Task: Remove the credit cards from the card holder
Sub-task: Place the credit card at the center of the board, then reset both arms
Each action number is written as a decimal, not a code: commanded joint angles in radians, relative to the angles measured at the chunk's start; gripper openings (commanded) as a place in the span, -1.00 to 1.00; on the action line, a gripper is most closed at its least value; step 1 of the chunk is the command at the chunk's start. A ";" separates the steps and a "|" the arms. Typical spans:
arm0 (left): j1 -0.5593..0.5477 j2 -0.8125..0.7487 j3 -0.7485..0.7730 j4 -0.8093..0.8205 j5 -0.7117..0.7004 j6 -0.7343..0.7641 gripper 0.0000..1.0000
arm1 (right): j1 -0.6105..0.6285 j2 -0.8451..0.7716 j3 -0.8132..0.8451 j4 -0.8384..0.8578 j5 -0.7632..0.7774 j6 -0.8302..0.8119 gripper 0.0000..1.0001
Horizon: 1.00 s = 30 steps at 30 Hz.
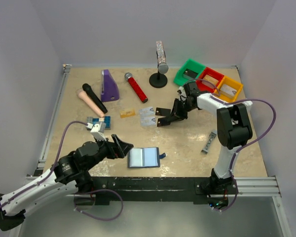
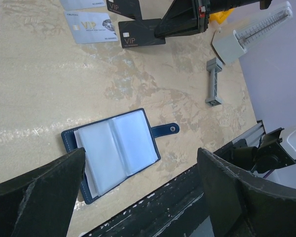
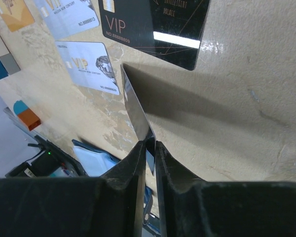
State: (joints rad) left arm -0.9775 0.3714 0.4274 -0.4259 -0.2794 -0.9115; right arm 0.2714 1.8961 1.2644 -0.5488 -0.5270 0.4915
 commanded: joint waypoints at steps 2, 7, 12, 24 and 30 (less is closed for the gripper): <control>0.000 0.011 -0.006 0.042 0.017 0.020 1.00 | -0.009 -0.002 0.035 -0.020 0.027 -0.011 -0.53; 0.000 0.017 0.002 0.044 0.017 0.026 1.00 | -0.024 -0.043 0.023 -0.025 0.053 0.002 -0.19; 0.000 0.008 0.004 0.026 0.006 0.020 1.00 | -0.063 -0.170 -0.022 -0.005 0.077 0.036 0.01; 0.000 0.084 0.103 -0.304 -0.204 -0.176 1.00 | 0.300 -0.794 -0.397 0.082 0.429 -0.047 0.08; 0.000 0.063 0.071 -0.335 -0.196 -0.219 1.00 | 0.489 -1.072 -0.615 0.089 0.606 0.015 0.09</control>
State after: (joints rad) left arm -0.9771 0.4549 0.4915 -0.7113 -0.4442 -1.0760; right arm 0.6701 0.9436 0.7300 -0.4557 -0.1322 0.4805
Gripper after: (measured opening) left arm 0.997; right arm 0.542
